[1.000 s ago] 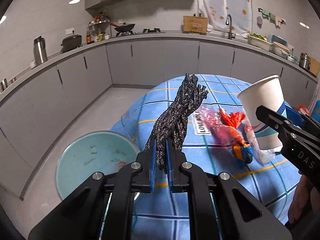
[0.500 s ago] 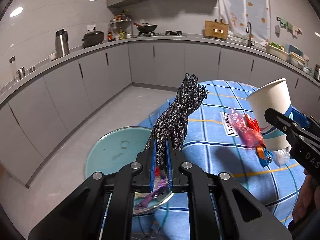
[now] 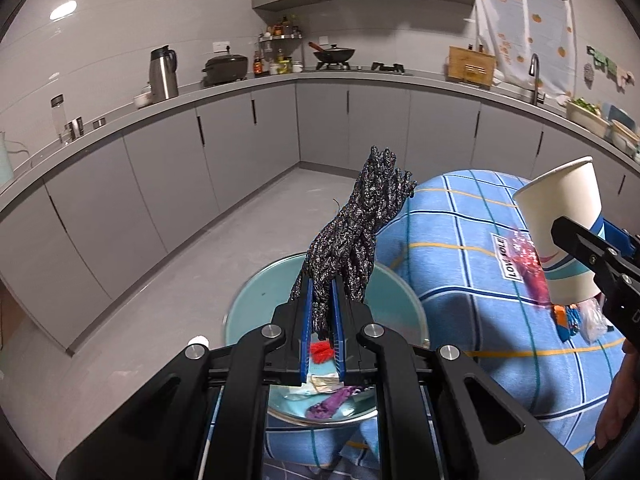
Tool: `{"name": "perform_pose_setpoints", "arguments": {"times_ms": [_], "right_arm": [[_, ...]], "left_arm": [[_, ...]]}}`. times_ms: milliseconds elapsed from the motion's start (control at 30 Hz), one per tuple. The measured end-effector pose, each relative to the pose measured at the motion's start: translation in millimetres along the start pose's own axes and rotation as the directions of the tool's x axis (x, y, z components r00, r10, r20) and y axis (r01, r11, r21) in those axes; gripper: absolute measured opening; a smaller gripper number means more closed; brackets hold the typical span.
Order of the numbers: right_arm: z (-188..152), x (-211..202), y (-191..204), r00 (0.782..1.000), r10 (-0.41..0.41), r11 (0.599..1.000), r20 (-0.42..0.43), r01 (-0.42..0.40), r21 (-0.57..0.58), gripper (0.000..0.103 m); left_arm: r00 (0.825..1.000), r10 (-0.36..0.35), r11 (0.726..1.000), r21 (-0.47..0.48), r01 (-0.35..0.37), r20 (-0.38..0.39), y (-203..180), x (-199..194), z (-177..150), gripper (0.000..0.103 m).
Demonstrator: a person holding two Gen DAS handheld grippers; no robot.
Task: Collect trash
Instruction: 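Carry the paper cup and black scrubber over the blue bucket with both tools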
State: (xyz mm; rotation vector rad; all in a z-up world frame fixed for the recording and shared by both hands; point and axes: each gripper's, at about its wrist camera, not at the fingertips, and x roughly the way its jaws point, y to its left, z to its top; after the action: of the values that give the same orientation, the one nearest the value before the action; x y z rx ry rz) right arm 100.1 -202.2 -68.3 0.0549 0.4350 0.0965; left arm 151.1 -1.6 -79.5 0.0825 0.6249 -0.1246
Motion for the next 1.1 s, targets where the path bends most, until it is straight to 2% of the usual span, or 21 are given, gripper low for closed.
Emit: {"name": "perform_pose_setpoints", "arguments": {"times_ms": [1100], "right_arm": [[3, 50, 51, 0.993, 0.102, 0.991, -0.056, -0.106, -0.076, 0.054]], "left_arm": [[0.996, 0.067, 0.994, -0.084, -0.072, -0.058, 35, 21, -9, 0.010]]}}
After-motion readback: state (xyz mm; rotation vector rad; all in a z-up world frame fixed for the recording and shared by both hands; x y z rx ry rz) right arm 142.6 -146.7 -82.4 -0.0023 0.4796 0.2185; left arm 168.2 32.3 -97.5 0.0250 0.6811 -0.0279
